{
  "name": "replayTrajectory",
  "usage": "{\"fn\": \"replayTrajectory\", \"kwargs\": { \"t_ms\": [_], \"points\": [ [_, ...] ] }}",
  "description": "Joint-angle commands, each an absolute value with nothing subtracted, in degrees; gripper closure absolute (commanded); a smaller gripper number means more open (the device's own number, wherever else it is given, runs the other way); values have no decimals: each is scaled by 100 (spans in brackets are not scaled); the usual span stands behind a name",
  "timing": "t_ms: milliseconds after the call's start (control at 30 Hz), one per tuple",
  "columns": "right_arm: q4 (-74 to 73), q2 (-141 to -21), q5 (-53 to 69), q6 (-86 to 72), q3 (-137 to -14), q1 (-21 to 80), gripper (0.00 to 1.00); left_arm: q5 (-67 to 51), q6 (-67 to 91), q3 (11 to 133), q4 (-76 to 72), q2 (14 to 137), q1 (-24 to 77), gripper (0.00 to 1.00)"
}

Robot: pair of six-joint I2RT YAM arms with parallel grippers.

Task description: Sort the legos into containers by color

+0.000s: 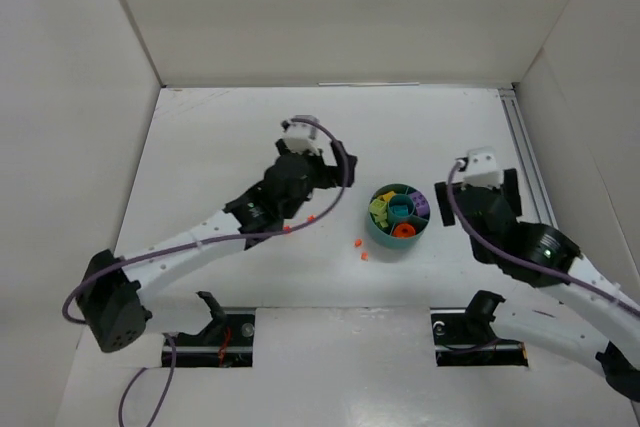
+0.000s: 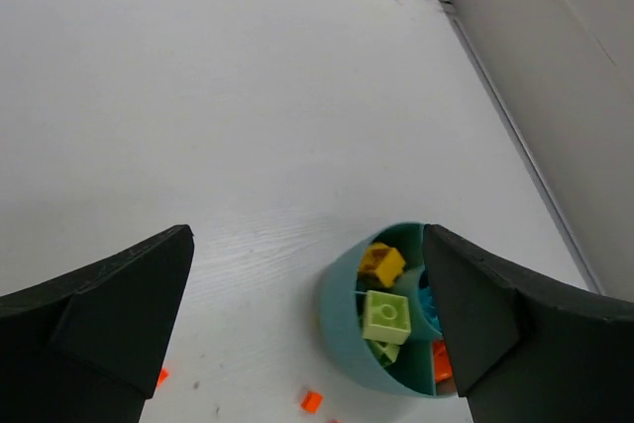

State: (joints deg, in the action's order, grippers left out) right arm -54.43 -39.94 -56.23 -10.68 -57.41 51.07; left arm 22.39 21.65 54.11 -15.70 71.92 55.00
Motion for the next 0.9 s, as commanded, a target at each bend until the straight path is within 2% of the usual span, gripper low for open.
{"fn": "replayTrajectory", "kwargs": {
  "t_ms": [0,200,333,367,400,500,533,600,633,867],
  "points": [
    [-4044,-4797,-4669,464,-6029,5133,0,714,3865,4949,-732,6497,4591,0],
    [-3236,-5974,-3632,1352,-6486,5133,0,-43,4640,4360,930,5819,2772,0],
    [-2821,-6529,-2682,1564,-6661,5080,0,96,4641,4289,1660,6090,2584,5],
    [-2769,-6661,-2394,1564,-6723,5080,0,97,4641,4289,1835,6221,2584,9],
    [-2769,-6810,-2260,1564,-6898,5080,10,97,4562,4289,1889,6492,2584,12],
    [-2996,-7452,-1794,1398,-7223,5028,17,97,4562,4359,2003,7011,2584,21],
    [-3075,-7723,-1723,1267,-7416,5027,24,97,4562,4420,2004,7101,2584,26],
    [-3129,-7901,-1443,1213,-7479,5027,27,97,4562,4421,2004,7172,2584,30],
    [-2964,-7962,-1337,1161,-7479,4966,36,97,4562,4421,2004,7241,2584,31],
    [-2250,-8077,-483,993,-7023,4834,48,149,4447,4237,1951,7181,2584,37]
  ]
}}
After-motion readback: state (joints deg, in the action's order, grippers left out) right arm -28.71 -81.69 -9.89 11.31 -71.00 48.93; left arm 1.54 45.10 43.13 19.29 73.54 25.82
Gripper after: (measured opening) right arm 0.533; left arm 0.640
